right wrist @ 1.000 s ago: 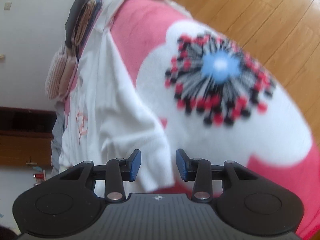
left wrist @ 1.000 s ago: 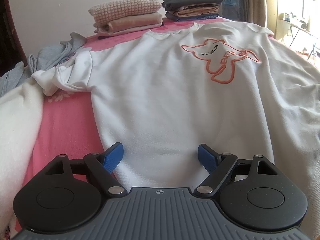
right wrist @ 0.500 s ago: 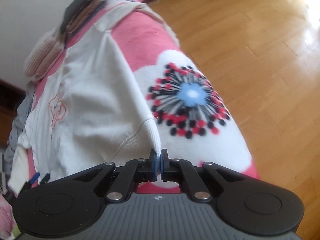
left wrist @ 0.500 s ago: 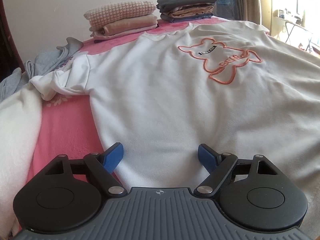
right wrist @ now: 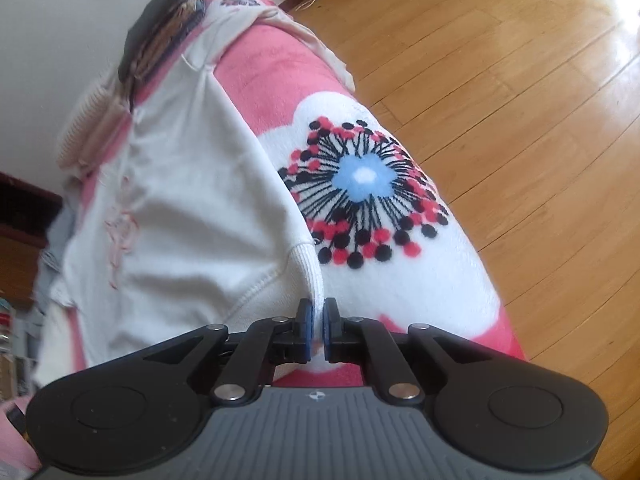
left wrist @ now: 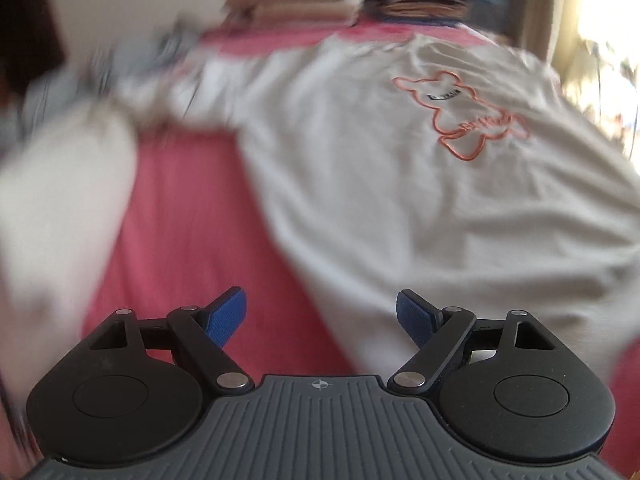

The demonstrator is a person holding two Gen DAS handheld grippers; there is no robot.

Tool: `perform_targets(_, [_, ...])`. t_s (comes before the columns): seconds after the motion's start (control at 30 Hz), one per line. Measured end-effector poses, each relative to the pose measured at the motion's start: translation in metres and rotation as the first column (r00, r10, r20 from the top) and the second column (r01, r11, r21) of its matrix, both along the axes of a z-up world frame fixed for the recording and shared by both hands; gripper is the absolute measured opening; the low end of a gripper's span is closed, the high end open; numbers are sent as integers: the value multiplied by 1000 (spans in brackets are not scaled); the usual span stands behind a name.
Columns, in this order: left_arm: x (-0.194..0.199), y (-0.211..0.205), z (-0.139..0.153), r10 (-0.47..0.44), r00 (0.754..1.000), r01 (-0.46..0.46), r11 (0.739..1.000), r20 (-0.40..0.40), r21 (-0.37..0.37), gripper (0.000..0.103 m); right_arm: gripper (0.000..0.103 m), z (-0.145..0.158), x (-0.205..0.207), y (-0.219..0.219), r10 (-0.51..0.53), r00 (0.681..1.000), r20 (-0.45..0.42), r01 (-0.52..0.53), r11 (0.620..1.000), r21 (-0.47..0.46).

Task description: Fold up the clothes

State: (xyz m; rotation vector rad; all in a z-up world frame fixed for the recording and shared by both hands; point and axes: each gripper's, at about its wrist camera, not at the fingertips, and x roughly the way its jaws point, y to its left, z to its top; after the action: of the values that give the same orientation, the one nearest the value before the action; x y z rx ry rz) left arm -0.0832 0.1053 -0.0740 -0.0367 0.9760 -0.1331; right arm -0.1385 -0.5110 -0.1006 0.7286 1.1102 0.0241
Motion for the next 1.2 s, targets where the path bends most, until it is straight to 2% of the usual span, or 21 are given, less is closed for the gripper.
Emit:
perform_targets(0.07, [-11,16,0,34,994,-47,991,-100,-129,83,17,4,-3,-8,-18,1000,25,18,999,26])
perform_targets(0.13, [-18,25,-8,45,981,-91,966,-189,-242,82,38,7,-3,-16,-38,997,63,35,998,42])
perform_targets(0.27, [-22,25,-28,18,955,-134,916,-297,-378,76,41,4,7,-27,-69,992,109,59,994,88])
perform_targets(0.33, [-22,20,-31,-22,953,-115,897,-302,-428,76,42,-5,18,-26,-62,992,108,48,992,121])
perform_targets(0.43, [-25,13,-38,-95,947,-85,849,-308,-522,66,42,-19,36,-21,-33,995,94,22,993,118])
perform_targets(0.47, [-26,10,-42,-109,941,-86,837,-319,-540,66,42,-23,41,-18,-25,996,89,15,993,117])
perform_targets(0.57, [-31,4,-49,-144,934,-59,841,-327,-538,58,42,-32,46,-13,-9,997,73,-1,990,142])
perform_targets(0.63, [-33,2,-53,-180,924,-49,820,-339,-570,55,42,-32,39,-12,-4,997,78,-10,983,185])
perform_targets(0.67, [-35,0,-54,-193,922,-38,818,-336,-574,55,42,-32,35,-12,0,997,77,-16,978,210])
perform_targets(0.8, [-40,-10,-59,-205,925,-4,838,-321,-545,54,41,-36,20,-4,30,998,62,-44,972,232])
perform_targets(0.83, [-40,-11,-59,-200,928,0,844,-316,-536,51,38,-37,19,-2,34,998,61,-47,971,233])
perform_targets(0.87, [-39,-11,-58,-196,929,3,851,-314,-525,36,35,-37,18,2,40,997,59,-52,973,224])
perform_targets(0.9, [-39,-10,-56,-193,929,5,858,-314,-514,22,27,-37,17,6,55,997,60,-67,976,209])
perform_targets(0.93, [-39,-10,-55,-190,930,7,865,-315,-502,7,6,-34,17,11,76,996,54,-84,983,165])
perform_targets(0.97, [-38,-9,-54,-187,930,9,871,-316,-491,5,4,-31,17,17,95,994,48,-100,987,123])
perform_targets(1.03, [-36,1,-41,-188,933,-1,851,-306,-526,5,4,-21,15,23,86,995,47,-90,992,87])
perform_targets(1.13, [-36,20,-14,-205,940,7,811,-274,-585,4,4,15,9,18,65,994,93,-74,992,100])
perform_targets(1.2, [-39,28,0,-223,937,27,814,-269,-580,4,3,38,3,16,71,991,111,-82,992,95])
